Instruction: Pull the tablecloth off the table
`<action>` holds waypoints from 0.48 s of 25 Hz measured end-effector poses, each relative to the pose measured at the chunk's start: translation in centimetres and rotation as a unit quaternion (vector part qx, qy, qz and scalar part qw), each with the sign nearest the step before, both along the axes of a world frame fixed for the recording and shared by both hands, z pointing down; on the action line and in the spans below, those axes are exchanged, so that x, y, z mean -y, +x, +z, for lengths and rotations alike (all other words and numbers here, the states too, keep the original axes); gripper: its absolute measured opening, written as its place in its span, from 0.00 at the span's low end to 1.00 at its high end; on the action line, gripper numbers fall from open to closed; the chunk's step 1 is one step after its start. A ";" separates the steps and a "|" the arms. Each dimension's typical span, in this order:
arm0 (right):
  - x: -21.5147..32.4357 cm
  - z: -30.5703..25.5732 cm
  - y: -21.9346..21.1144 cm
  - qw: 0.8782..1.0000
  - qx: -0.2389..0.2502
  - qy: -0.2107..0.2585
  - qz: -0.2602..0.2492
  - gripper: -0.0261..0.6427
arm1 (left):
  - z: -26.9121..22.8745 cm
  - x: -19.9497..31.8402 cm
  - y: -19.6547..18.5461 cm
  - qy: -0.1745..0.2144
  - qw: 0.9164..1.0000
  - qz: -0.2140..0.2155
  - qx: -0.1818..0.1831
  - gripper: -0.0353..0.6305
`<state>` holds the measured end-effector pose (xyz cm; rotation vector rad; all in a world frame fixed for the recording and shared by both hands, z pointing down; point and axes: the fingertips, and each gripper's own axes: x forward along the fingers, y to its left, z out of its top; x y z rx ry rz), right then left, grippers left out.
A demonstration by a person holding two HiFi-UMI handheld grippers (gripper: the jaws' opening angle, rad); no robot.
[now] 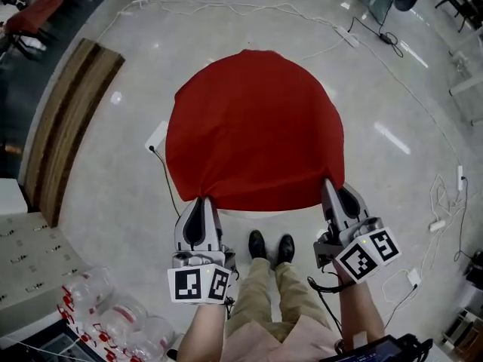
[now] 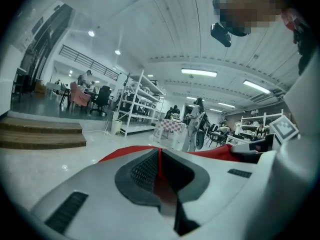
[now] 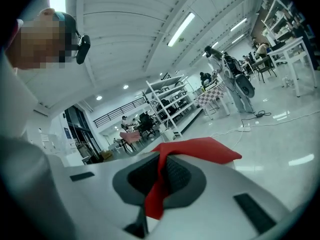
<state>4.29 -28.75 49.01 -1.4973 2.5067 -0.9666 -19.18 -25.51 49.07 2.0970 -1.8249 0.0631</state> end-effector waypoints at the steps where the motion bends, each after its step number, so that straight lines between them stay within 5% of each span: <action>1: 0.2 -0.7 -0.2 1.000 0.000 0.005 -0.002 0.08 | -0.6 0.1 -0.2 0.005 1.000 -0.001 0.003 0.11; 12: 1.9 -6.1 -1.0 0.999 0.004 0.044 -0.007 0.08 | -5.7 2.2 -0.9 0.043 0.999 0.007 0.021 0.11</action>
